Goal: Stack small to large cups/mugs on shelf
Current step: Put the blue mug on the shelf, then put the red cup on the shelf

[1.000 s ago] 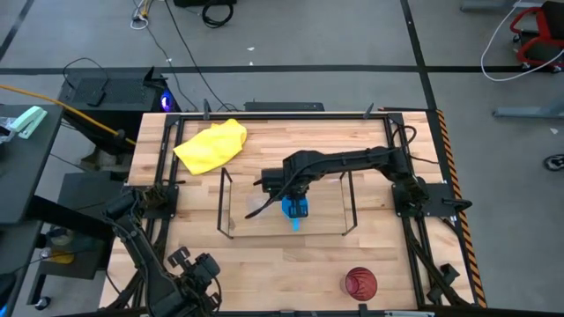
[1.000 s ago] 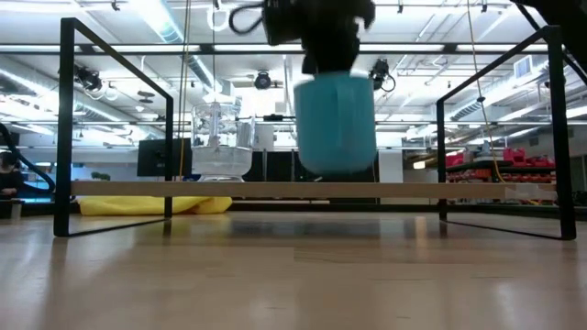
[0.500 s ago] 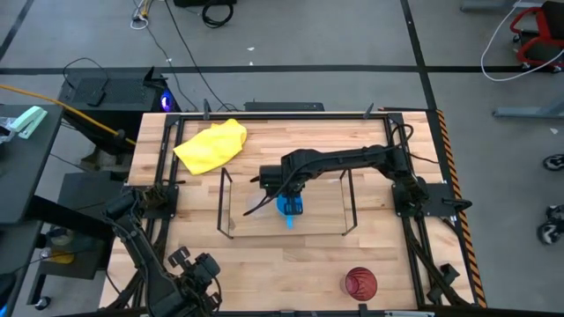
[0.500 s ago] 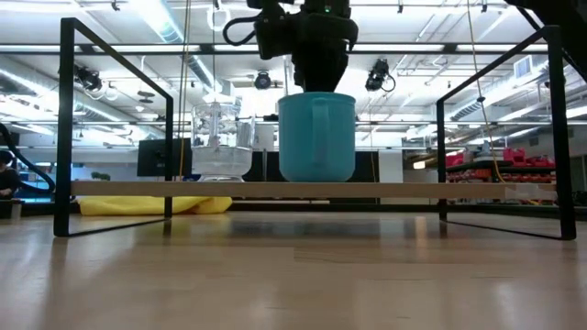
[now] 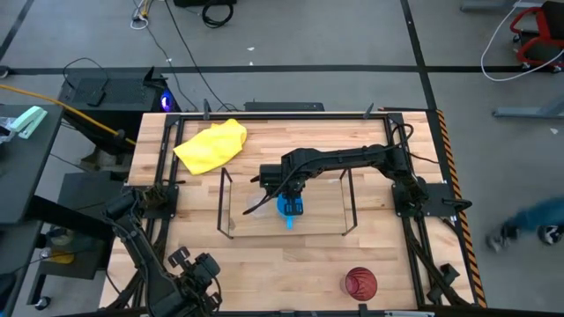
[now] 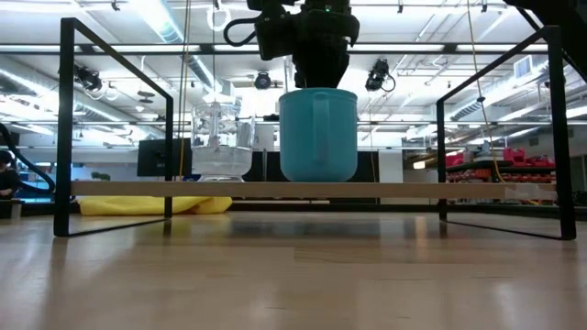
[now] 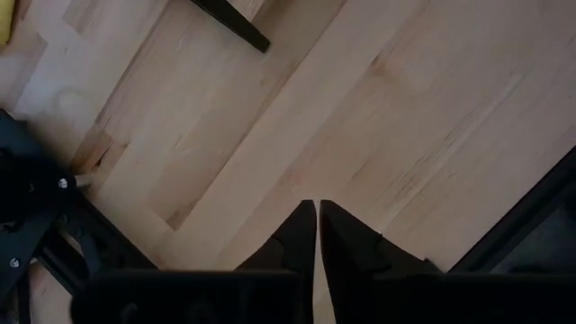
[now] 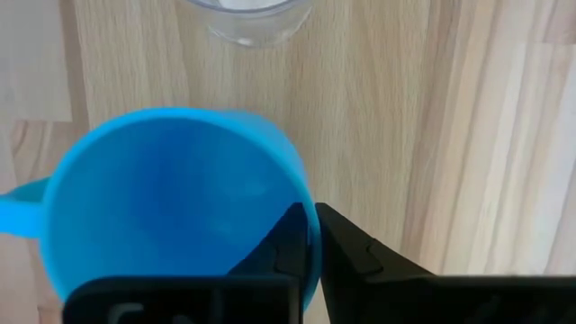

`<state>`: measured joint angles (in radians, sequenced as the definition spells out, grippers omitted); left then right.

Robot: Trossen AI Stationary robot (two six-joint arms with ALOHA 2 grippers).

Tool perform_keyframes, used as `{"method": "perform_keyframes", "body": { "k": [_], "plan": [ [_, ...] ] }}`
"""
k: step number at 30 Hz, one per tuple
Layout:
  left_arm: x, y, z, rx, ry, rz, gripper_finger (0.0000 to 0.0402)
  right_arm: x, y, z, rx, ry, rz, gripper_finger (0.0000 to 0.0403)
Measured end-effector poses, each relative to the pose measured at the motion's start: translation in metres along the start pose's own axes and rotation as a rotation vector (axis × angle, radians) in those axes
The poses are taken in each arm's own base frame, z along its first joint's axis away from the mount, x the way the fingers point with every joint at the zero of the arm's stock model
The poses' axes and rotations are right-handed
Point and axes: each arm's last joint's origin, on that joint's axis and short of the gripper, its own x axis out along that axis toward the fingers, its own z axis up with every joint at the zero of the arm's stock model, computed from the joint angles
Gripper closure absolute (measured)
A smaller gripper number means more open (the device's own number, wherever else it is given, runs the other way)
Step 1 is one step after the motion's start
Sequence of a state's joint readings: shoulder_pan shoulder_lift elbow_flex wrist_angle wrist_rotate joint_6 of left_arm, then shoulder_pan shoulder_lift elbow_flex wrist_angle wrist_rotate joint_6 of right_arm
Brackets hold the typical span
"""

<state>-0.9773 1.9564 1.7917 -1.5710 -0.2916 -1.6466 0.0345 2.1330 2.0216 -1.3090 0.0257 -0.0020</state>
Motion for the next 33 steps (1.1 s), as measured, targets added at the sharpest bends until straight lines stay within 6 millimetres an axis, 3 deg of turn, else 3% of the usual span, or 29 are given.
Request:
{"method": "perform_keyframes", "body": {
  "k": [8,16,25,29,33],
  "plan": [
    [0.000,0.000,0.000,0.000,0.000,0.000,0.0393,0.000,0.000,0.000,-0.009,0.000,0.001,0.0366],
    [0.000,0.000,0.000,0.000,0.000,0.000,0.0371,0.000,0.000,0.000,-0.004,-0.002,0.000,0.0332],
    [0.000,0.000,0.000,0.000,0.000,0.000,0.0388,-0.001,-0.003,0.000,0.032,0.000,-0.004,0.0303],
    [0.000,0.000,0.000,0.000,-0.001,0.000,0.0388,-0.013,-0.004,-0.001,0.064,0.006,-0.006,0.0298],
    [0.000,0.000,0.000,0.012,-0.008,-0.001,0.0378,-0.041,-0.004,-0.004,0.104,0.014,-0.008,0.0298]
  ]
}}
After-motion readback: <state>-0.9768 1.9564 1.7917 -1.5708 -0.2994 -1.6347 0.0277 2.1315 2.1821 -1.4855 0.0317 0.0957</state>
